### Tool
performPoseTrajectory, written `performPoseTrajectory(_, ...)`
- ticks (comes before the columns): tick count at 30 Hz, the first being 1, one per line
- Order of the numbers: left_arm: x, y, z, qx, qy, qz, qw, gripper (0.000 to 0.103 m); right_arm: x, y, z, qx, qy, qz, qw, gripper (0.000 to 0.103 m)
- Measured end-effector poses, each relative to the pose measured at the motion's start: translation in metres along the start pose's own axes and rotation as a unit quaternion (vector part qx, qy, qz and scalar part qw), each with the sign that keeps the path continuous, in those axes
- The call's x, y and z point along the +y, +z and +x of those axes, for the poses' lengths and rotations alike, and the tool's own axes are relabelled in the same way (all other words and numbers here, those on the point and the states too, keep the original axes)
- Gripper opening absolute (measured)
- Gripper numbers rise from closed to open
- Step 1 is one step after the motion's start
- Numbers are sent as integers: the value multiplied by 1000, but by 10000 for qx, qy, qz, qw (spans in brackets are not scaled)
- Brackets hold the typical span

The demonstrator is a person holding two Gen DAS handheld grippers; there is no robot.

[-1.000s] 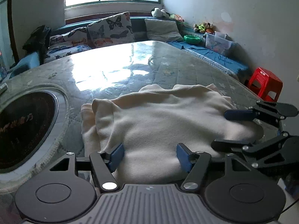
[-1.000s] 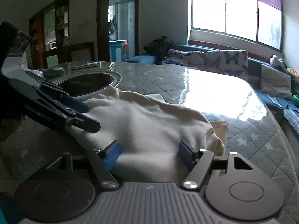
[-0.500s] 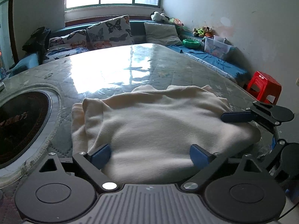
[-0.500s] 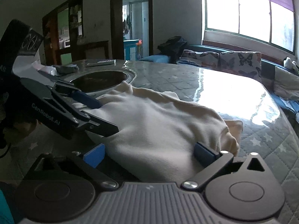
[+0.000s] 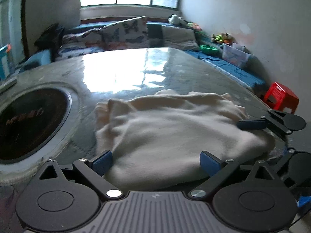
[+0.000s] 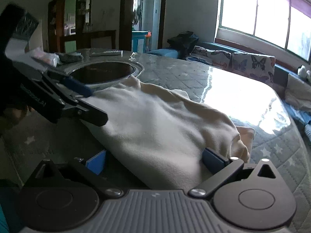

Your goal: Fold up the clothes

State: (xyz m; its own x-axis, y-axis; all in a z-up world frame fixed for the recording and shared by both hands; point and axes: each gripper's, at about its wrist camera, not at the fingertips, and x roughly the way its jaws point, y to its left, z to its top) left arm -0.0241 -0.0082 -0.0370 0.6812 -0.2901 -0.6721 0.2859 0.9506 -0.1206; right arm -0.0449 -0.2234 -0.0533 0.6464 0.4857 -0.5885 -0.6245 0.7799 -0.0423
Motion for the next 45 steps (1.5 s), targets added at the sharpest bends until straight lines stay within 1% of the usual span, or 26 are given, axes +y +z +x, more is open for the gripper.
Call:
performPoseTrajectory(5,17,-1,4,76,31,-327,9994,99,-6,5,6,149,-207,10,9997,103)
performPoseTrajectory(11,19,13,17,131,141,-309,9993,99,-15,9,12,204,-384,108,9990,103)
performPoseTrajectory(15,23,23,28,149,357,-320,9987,100,-26,12,16,206,-469,174,9985,103)
performPoseTrajectory(18,24,28,23,189,351,-379,9985,99,-30,15,11,145,-317,264,9990,103)
performPoseTrajectory(21,18,34,7,37,404,-260,9988,99,-33,18,-4,-51,-244,441,9987,103)
performPoseTrajectory(23,13,42,-1,-123,418,-206,9988,99,-37,20,-13,-231,-377,532,9976,103)
performPoseTrajectory(25,6,51,-4,-261,438,-128,9986,99,-41,23,-15,-317,-629,605,9957,103)
performPoseTrajectory(26,2,54,-1,-284,468,-64,9985,100,-43,23,-13,-287,-810,608,9944,103)
performPoseTrajectory(29,-5,60,14,-232,584,92,9980,100,-48,17,-7,-87,-1170,564,9915,103)
performPoseTrajectory(35,2,52,45,168,982,114,9950,100,-66,0,-17,-40,-1341,864,9872,103)
performPoseTrajectory(39,14,47,48,250,926,-89,9954,101,-78,-11,-27,-93,-1280,1073,9859,103)
performPoseTrajectory(41,16,47,48,255,909,-115,9955,102,-79,-15,-34,-159,-1273,1180,9847,103)
performPoseTrajectory(45,16,46,49,240,934,-84,9953,103,-82,-21,-40,-122,-1469,1180,9820,103)
